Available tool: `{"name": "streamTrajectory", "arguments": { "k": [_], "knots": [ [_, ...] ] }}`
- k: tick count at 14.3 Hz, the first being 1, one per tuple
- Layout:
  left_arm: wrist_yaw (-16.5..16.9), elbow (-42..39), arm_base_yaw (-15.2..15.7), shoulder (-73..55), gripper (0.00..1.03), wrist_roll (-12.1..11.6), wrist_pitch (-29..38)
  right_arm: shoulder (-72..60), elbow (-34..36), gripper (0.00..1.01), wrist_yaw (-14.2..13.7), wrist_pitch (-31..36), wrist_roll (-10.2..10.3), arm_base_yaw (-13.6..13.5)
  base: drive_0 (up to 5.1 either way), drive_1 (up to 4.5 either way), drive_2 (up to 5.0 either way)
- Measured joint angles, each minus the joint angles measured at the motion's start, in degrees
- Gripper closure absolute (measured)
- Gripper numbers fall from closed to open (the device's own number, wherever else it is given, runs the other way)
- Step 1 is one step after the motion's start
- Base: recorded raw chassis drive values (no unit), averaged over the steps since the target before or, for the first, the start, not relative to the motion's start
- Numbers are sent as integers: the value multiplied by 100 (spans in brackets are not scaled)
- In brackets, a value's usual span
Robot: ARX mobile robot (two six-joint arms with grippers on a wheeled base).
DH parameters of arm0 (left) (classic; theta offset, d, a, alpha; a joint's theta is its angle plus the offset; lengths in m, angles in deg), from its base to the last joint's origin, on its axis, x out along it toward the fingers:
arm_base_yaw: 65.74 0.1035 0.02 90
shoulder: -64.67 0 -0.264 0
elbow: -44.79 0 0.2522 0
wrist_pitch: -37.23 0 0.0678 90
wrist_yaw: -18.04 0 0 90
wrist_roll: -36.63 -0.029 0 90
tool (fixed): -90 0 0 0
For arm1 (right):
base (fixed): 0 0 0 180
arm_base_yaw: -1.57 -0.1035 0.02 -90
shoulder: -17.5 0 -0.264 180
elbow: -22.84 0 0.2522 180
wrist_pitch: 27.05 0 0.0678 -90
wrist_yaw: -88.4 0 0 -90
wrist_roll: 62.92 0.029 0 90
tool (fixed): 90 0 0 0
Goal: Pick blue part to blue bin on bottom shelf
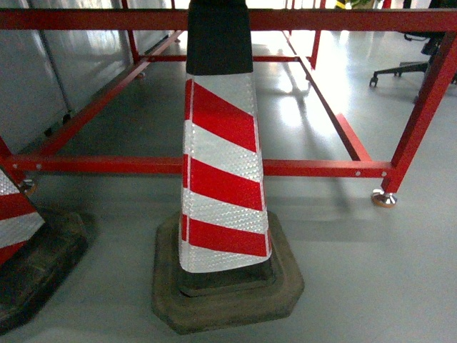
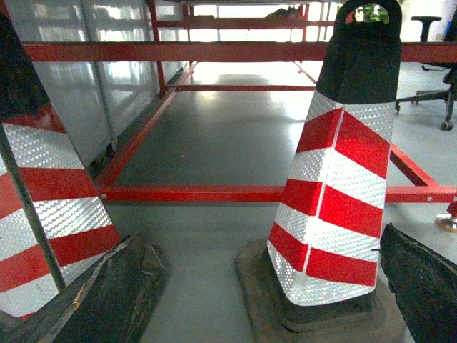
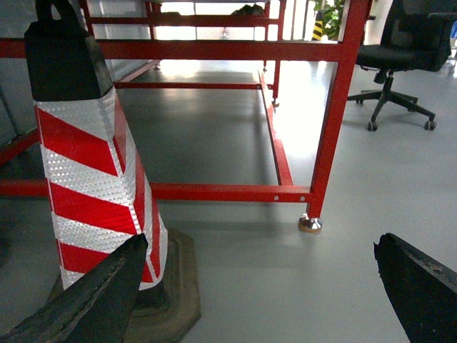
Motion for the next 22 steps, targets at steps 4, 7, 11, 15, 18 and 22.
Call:
{"name": "streamTrajectory", "arguments": {
  "k": [4,7,11,15,18,22],
  "knots": [
    [0,0,0,0,5,-2,0,0,0,3,2,0,0,0,0,0,0],
    [0,0,0,0,5,-2,0,0,2,3,0,0,0,0,0,0,0],
    [0,0,0,0,5,-2,0,0,0,3,0,0,0,0,0,0,0],
    [0,0,0,0,5,0,0,0,0,3,0,0,0,0,0,0,0],
    [0,0,0,0,5,-2,0,0,0,3,0,0,0,0,0,0,0],
    [0,0,0,0,5,-2,0,0,2,3,0,0,0,0,0,0,0]
  ]
}}
